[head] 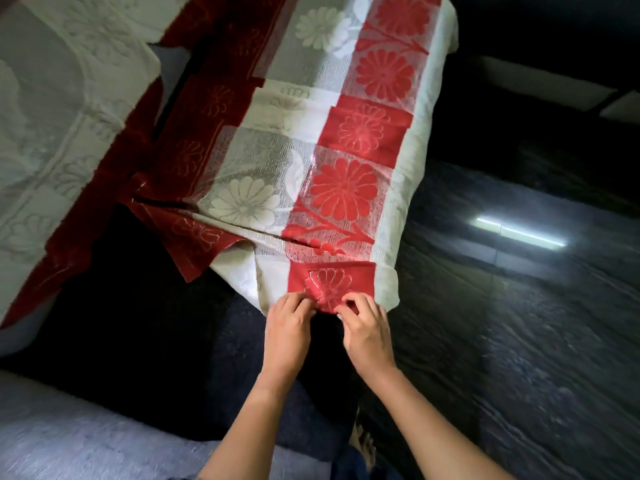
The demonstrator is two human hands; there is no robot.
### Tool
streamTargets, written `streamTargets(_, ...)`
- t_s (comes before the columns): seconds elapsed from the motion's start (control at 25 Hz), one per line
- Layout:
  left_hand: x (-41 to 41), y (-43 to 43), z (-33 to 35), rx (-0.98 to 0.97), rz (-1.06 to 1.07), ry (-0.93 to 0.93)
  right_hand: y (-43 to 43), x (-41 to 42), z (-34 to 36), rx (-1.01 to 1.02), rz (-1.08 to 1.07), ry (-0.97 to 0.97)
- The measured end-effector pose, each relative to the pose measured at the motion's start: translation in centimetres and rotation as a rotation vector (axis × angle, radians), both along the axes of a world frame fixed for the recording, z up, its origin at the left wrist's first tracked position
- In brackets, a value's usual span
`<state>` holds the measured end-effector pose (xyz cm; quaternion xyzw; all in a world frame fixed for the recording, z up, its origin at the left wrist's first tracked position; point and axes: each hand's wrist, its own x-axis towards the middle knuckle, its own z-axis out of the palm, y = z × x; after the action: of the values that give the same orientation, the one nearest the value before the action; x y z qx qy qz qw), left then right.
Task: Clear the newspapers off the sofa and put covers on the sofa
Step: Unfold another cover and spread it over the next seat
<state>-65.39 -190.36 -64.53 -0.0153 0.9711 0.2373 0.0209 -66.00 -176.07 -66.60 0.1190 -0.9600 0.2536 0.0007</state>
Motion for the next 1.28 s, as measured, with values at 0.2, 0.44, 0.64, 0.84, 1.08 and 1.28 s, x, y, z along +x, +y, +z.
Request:
streamTargets(0.2, 4.8, -2.0, 1.1, -0.132, -0.008, -0.044, -2.2, 5.6, 0.8, 0.076, 0.069, 0.016)
streamTargets(0.44, 6.6, -6.3, 1.6, -0.267, -0.248, -0.201, -4.4, 9.5, 1.5, 0.165, 0.157, 0.070)
streamTargets(0.64, 4.9, -7.2, 2.4, -0.238, -0.352, -0.478, -4.9, 10.1, 2.5, 0.139, 0.145, -0.109)
streamTargets(0.84, 2.6, -8.9, 2.8, -0.112, -0.538, -0.715, -6.3, 10.0, 3.3, 0.109, 0.002, -0.381)
streamTargets(1.08, 0.4, -14.6, 5.0, 0.075, -0.024, -0.306, -14.7, 7.2, 5.0, 0.086, -0.254, -0.261)
streamTargets(1.28, -1.8, -22.7, 4.0, 0.228, 0.292, -0.334, -22.9, 4.9, 5.2, 0.027, -0.380, -0.247)
